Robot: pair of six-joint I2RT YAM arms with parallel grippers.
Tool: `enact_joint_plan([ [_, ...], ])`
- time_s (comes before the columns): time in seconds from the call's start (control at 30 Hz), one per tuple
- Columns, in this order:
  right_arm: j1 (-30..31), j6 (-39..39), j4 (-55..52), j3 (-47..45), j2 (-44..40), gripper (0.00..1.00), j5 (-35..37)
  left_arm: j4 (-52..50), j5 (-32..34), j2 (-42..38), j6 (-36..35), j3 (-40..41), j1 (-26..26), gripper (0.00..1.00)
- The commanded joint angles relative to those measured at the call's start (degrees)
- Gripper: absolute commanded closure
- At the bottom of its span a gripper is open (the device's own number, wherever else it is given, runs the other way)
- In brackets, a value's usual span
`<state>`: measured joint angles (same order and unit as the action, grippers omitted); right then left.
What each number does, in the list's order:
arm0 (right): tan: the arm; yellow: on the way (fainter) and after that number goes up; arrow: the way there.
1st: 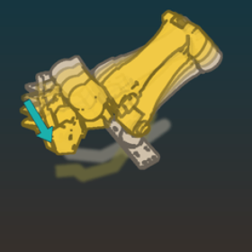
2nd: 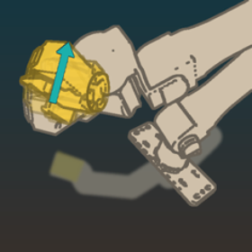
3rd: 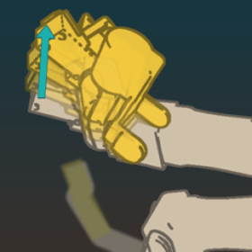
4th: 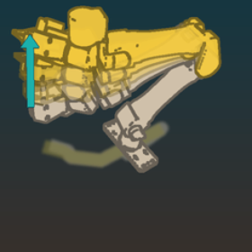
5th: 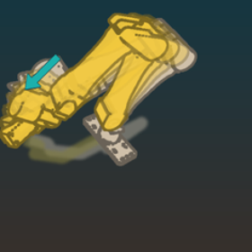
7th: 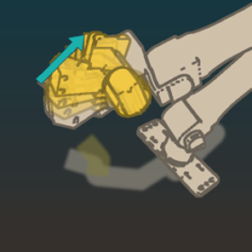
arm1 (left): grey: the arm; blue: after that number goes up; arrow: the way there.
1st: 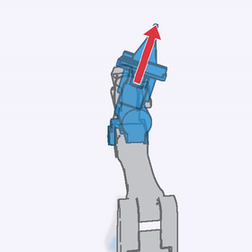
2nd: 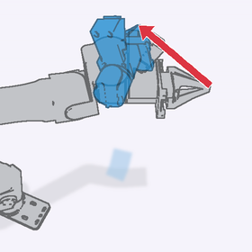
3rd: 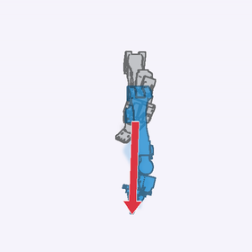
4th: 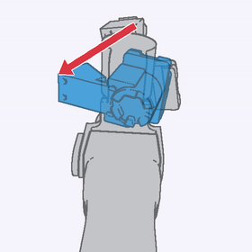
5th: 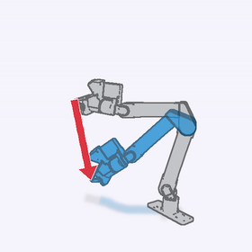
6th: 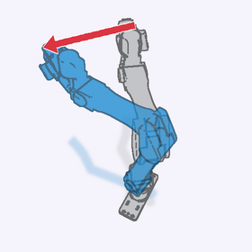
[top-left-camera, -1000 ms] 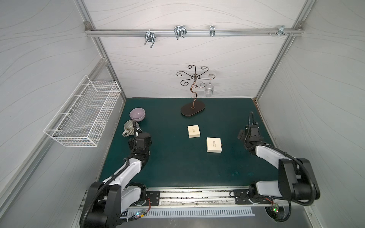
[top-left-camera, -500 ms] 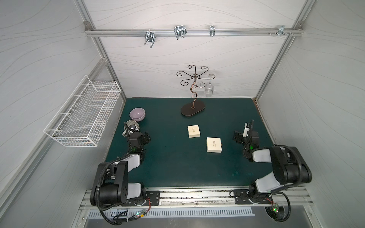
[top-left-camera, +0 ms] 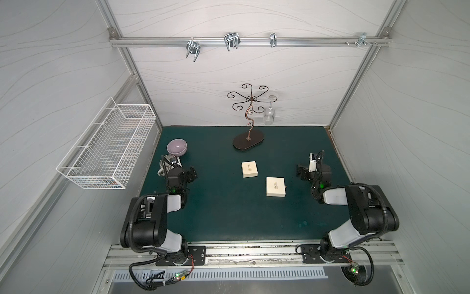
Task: Place the earrings into the drawer-style jewelry box
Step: Reset both arms
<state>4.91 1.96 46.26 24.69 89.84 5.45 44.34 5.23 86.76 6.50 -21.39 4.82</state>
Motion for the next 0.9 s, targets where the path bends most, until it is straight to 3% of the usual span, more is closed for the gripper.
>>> enact_joint_plan([
  [0.0, 0.37, -1.32, 0.94, 0.19, 0.42, 0.01, 0.15, -0.07, -1.75, 1.38, -3.68, -3.94, -1.64, 0.00],
  [0.03, 0.36, -1.33, 0.94, 0.19, 0.42, 0.01, 0.12, 3.82, -0.01, 2.37, -4.44, -2.90, -2.58, 0.00],
  [0.13, 0.36, -1.33, 0.89, 0.19, 0.42, 0.01, 0.17, 0.92, 1.78, 1.73, -4.66, -3.73, -3.63, 0.00],
  [0.87, 0.30, -1.34, 0.94, 0.19, 0.34, 0.01, 0.16, 0.76, 1.62, 1.33, -4.49, -3.47, -3.59, 0.00],
])
